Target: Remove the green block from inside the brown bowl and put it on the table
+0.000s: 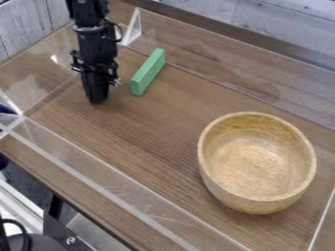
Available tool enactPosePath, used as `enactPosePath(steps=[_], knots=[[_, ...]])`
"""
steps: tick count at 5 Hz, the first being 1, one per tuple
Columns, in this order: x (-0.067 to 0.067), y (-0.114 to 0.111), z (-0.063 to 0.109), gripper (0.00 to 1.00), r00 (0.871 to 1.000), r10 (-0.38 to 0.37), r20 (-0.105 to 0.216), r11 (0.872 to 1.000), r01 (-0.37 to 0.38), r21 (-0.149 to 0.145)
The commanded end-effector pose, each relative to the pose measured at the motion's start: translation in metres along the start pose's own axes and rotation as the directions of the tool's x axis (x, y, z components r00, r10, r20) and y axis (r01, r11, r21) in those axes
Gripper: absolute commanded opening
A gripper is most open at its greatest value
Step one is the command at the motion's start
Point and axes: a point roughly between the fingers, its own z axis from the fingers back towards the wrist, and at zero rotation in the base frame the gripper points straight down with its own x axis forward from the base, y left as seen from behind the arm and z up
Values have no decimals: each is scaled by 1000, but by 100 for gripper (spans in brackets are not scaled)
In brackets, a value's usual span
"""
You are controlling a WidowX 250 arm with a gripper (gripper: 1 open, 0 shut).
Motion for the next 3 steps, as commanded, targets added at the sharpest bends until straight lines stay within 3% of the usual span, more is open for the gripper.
enactPosePath(steps=[1, 2, 3], knots=[[-4, 2, 19, 0, 999, -29, 45, 999, 28, 26], [-10, 2, 24, 0, 997, -54, 54, 998, 53, 21], [-13, 1, 27, 0, 999, -21, 28, 1000, 21, 5]])
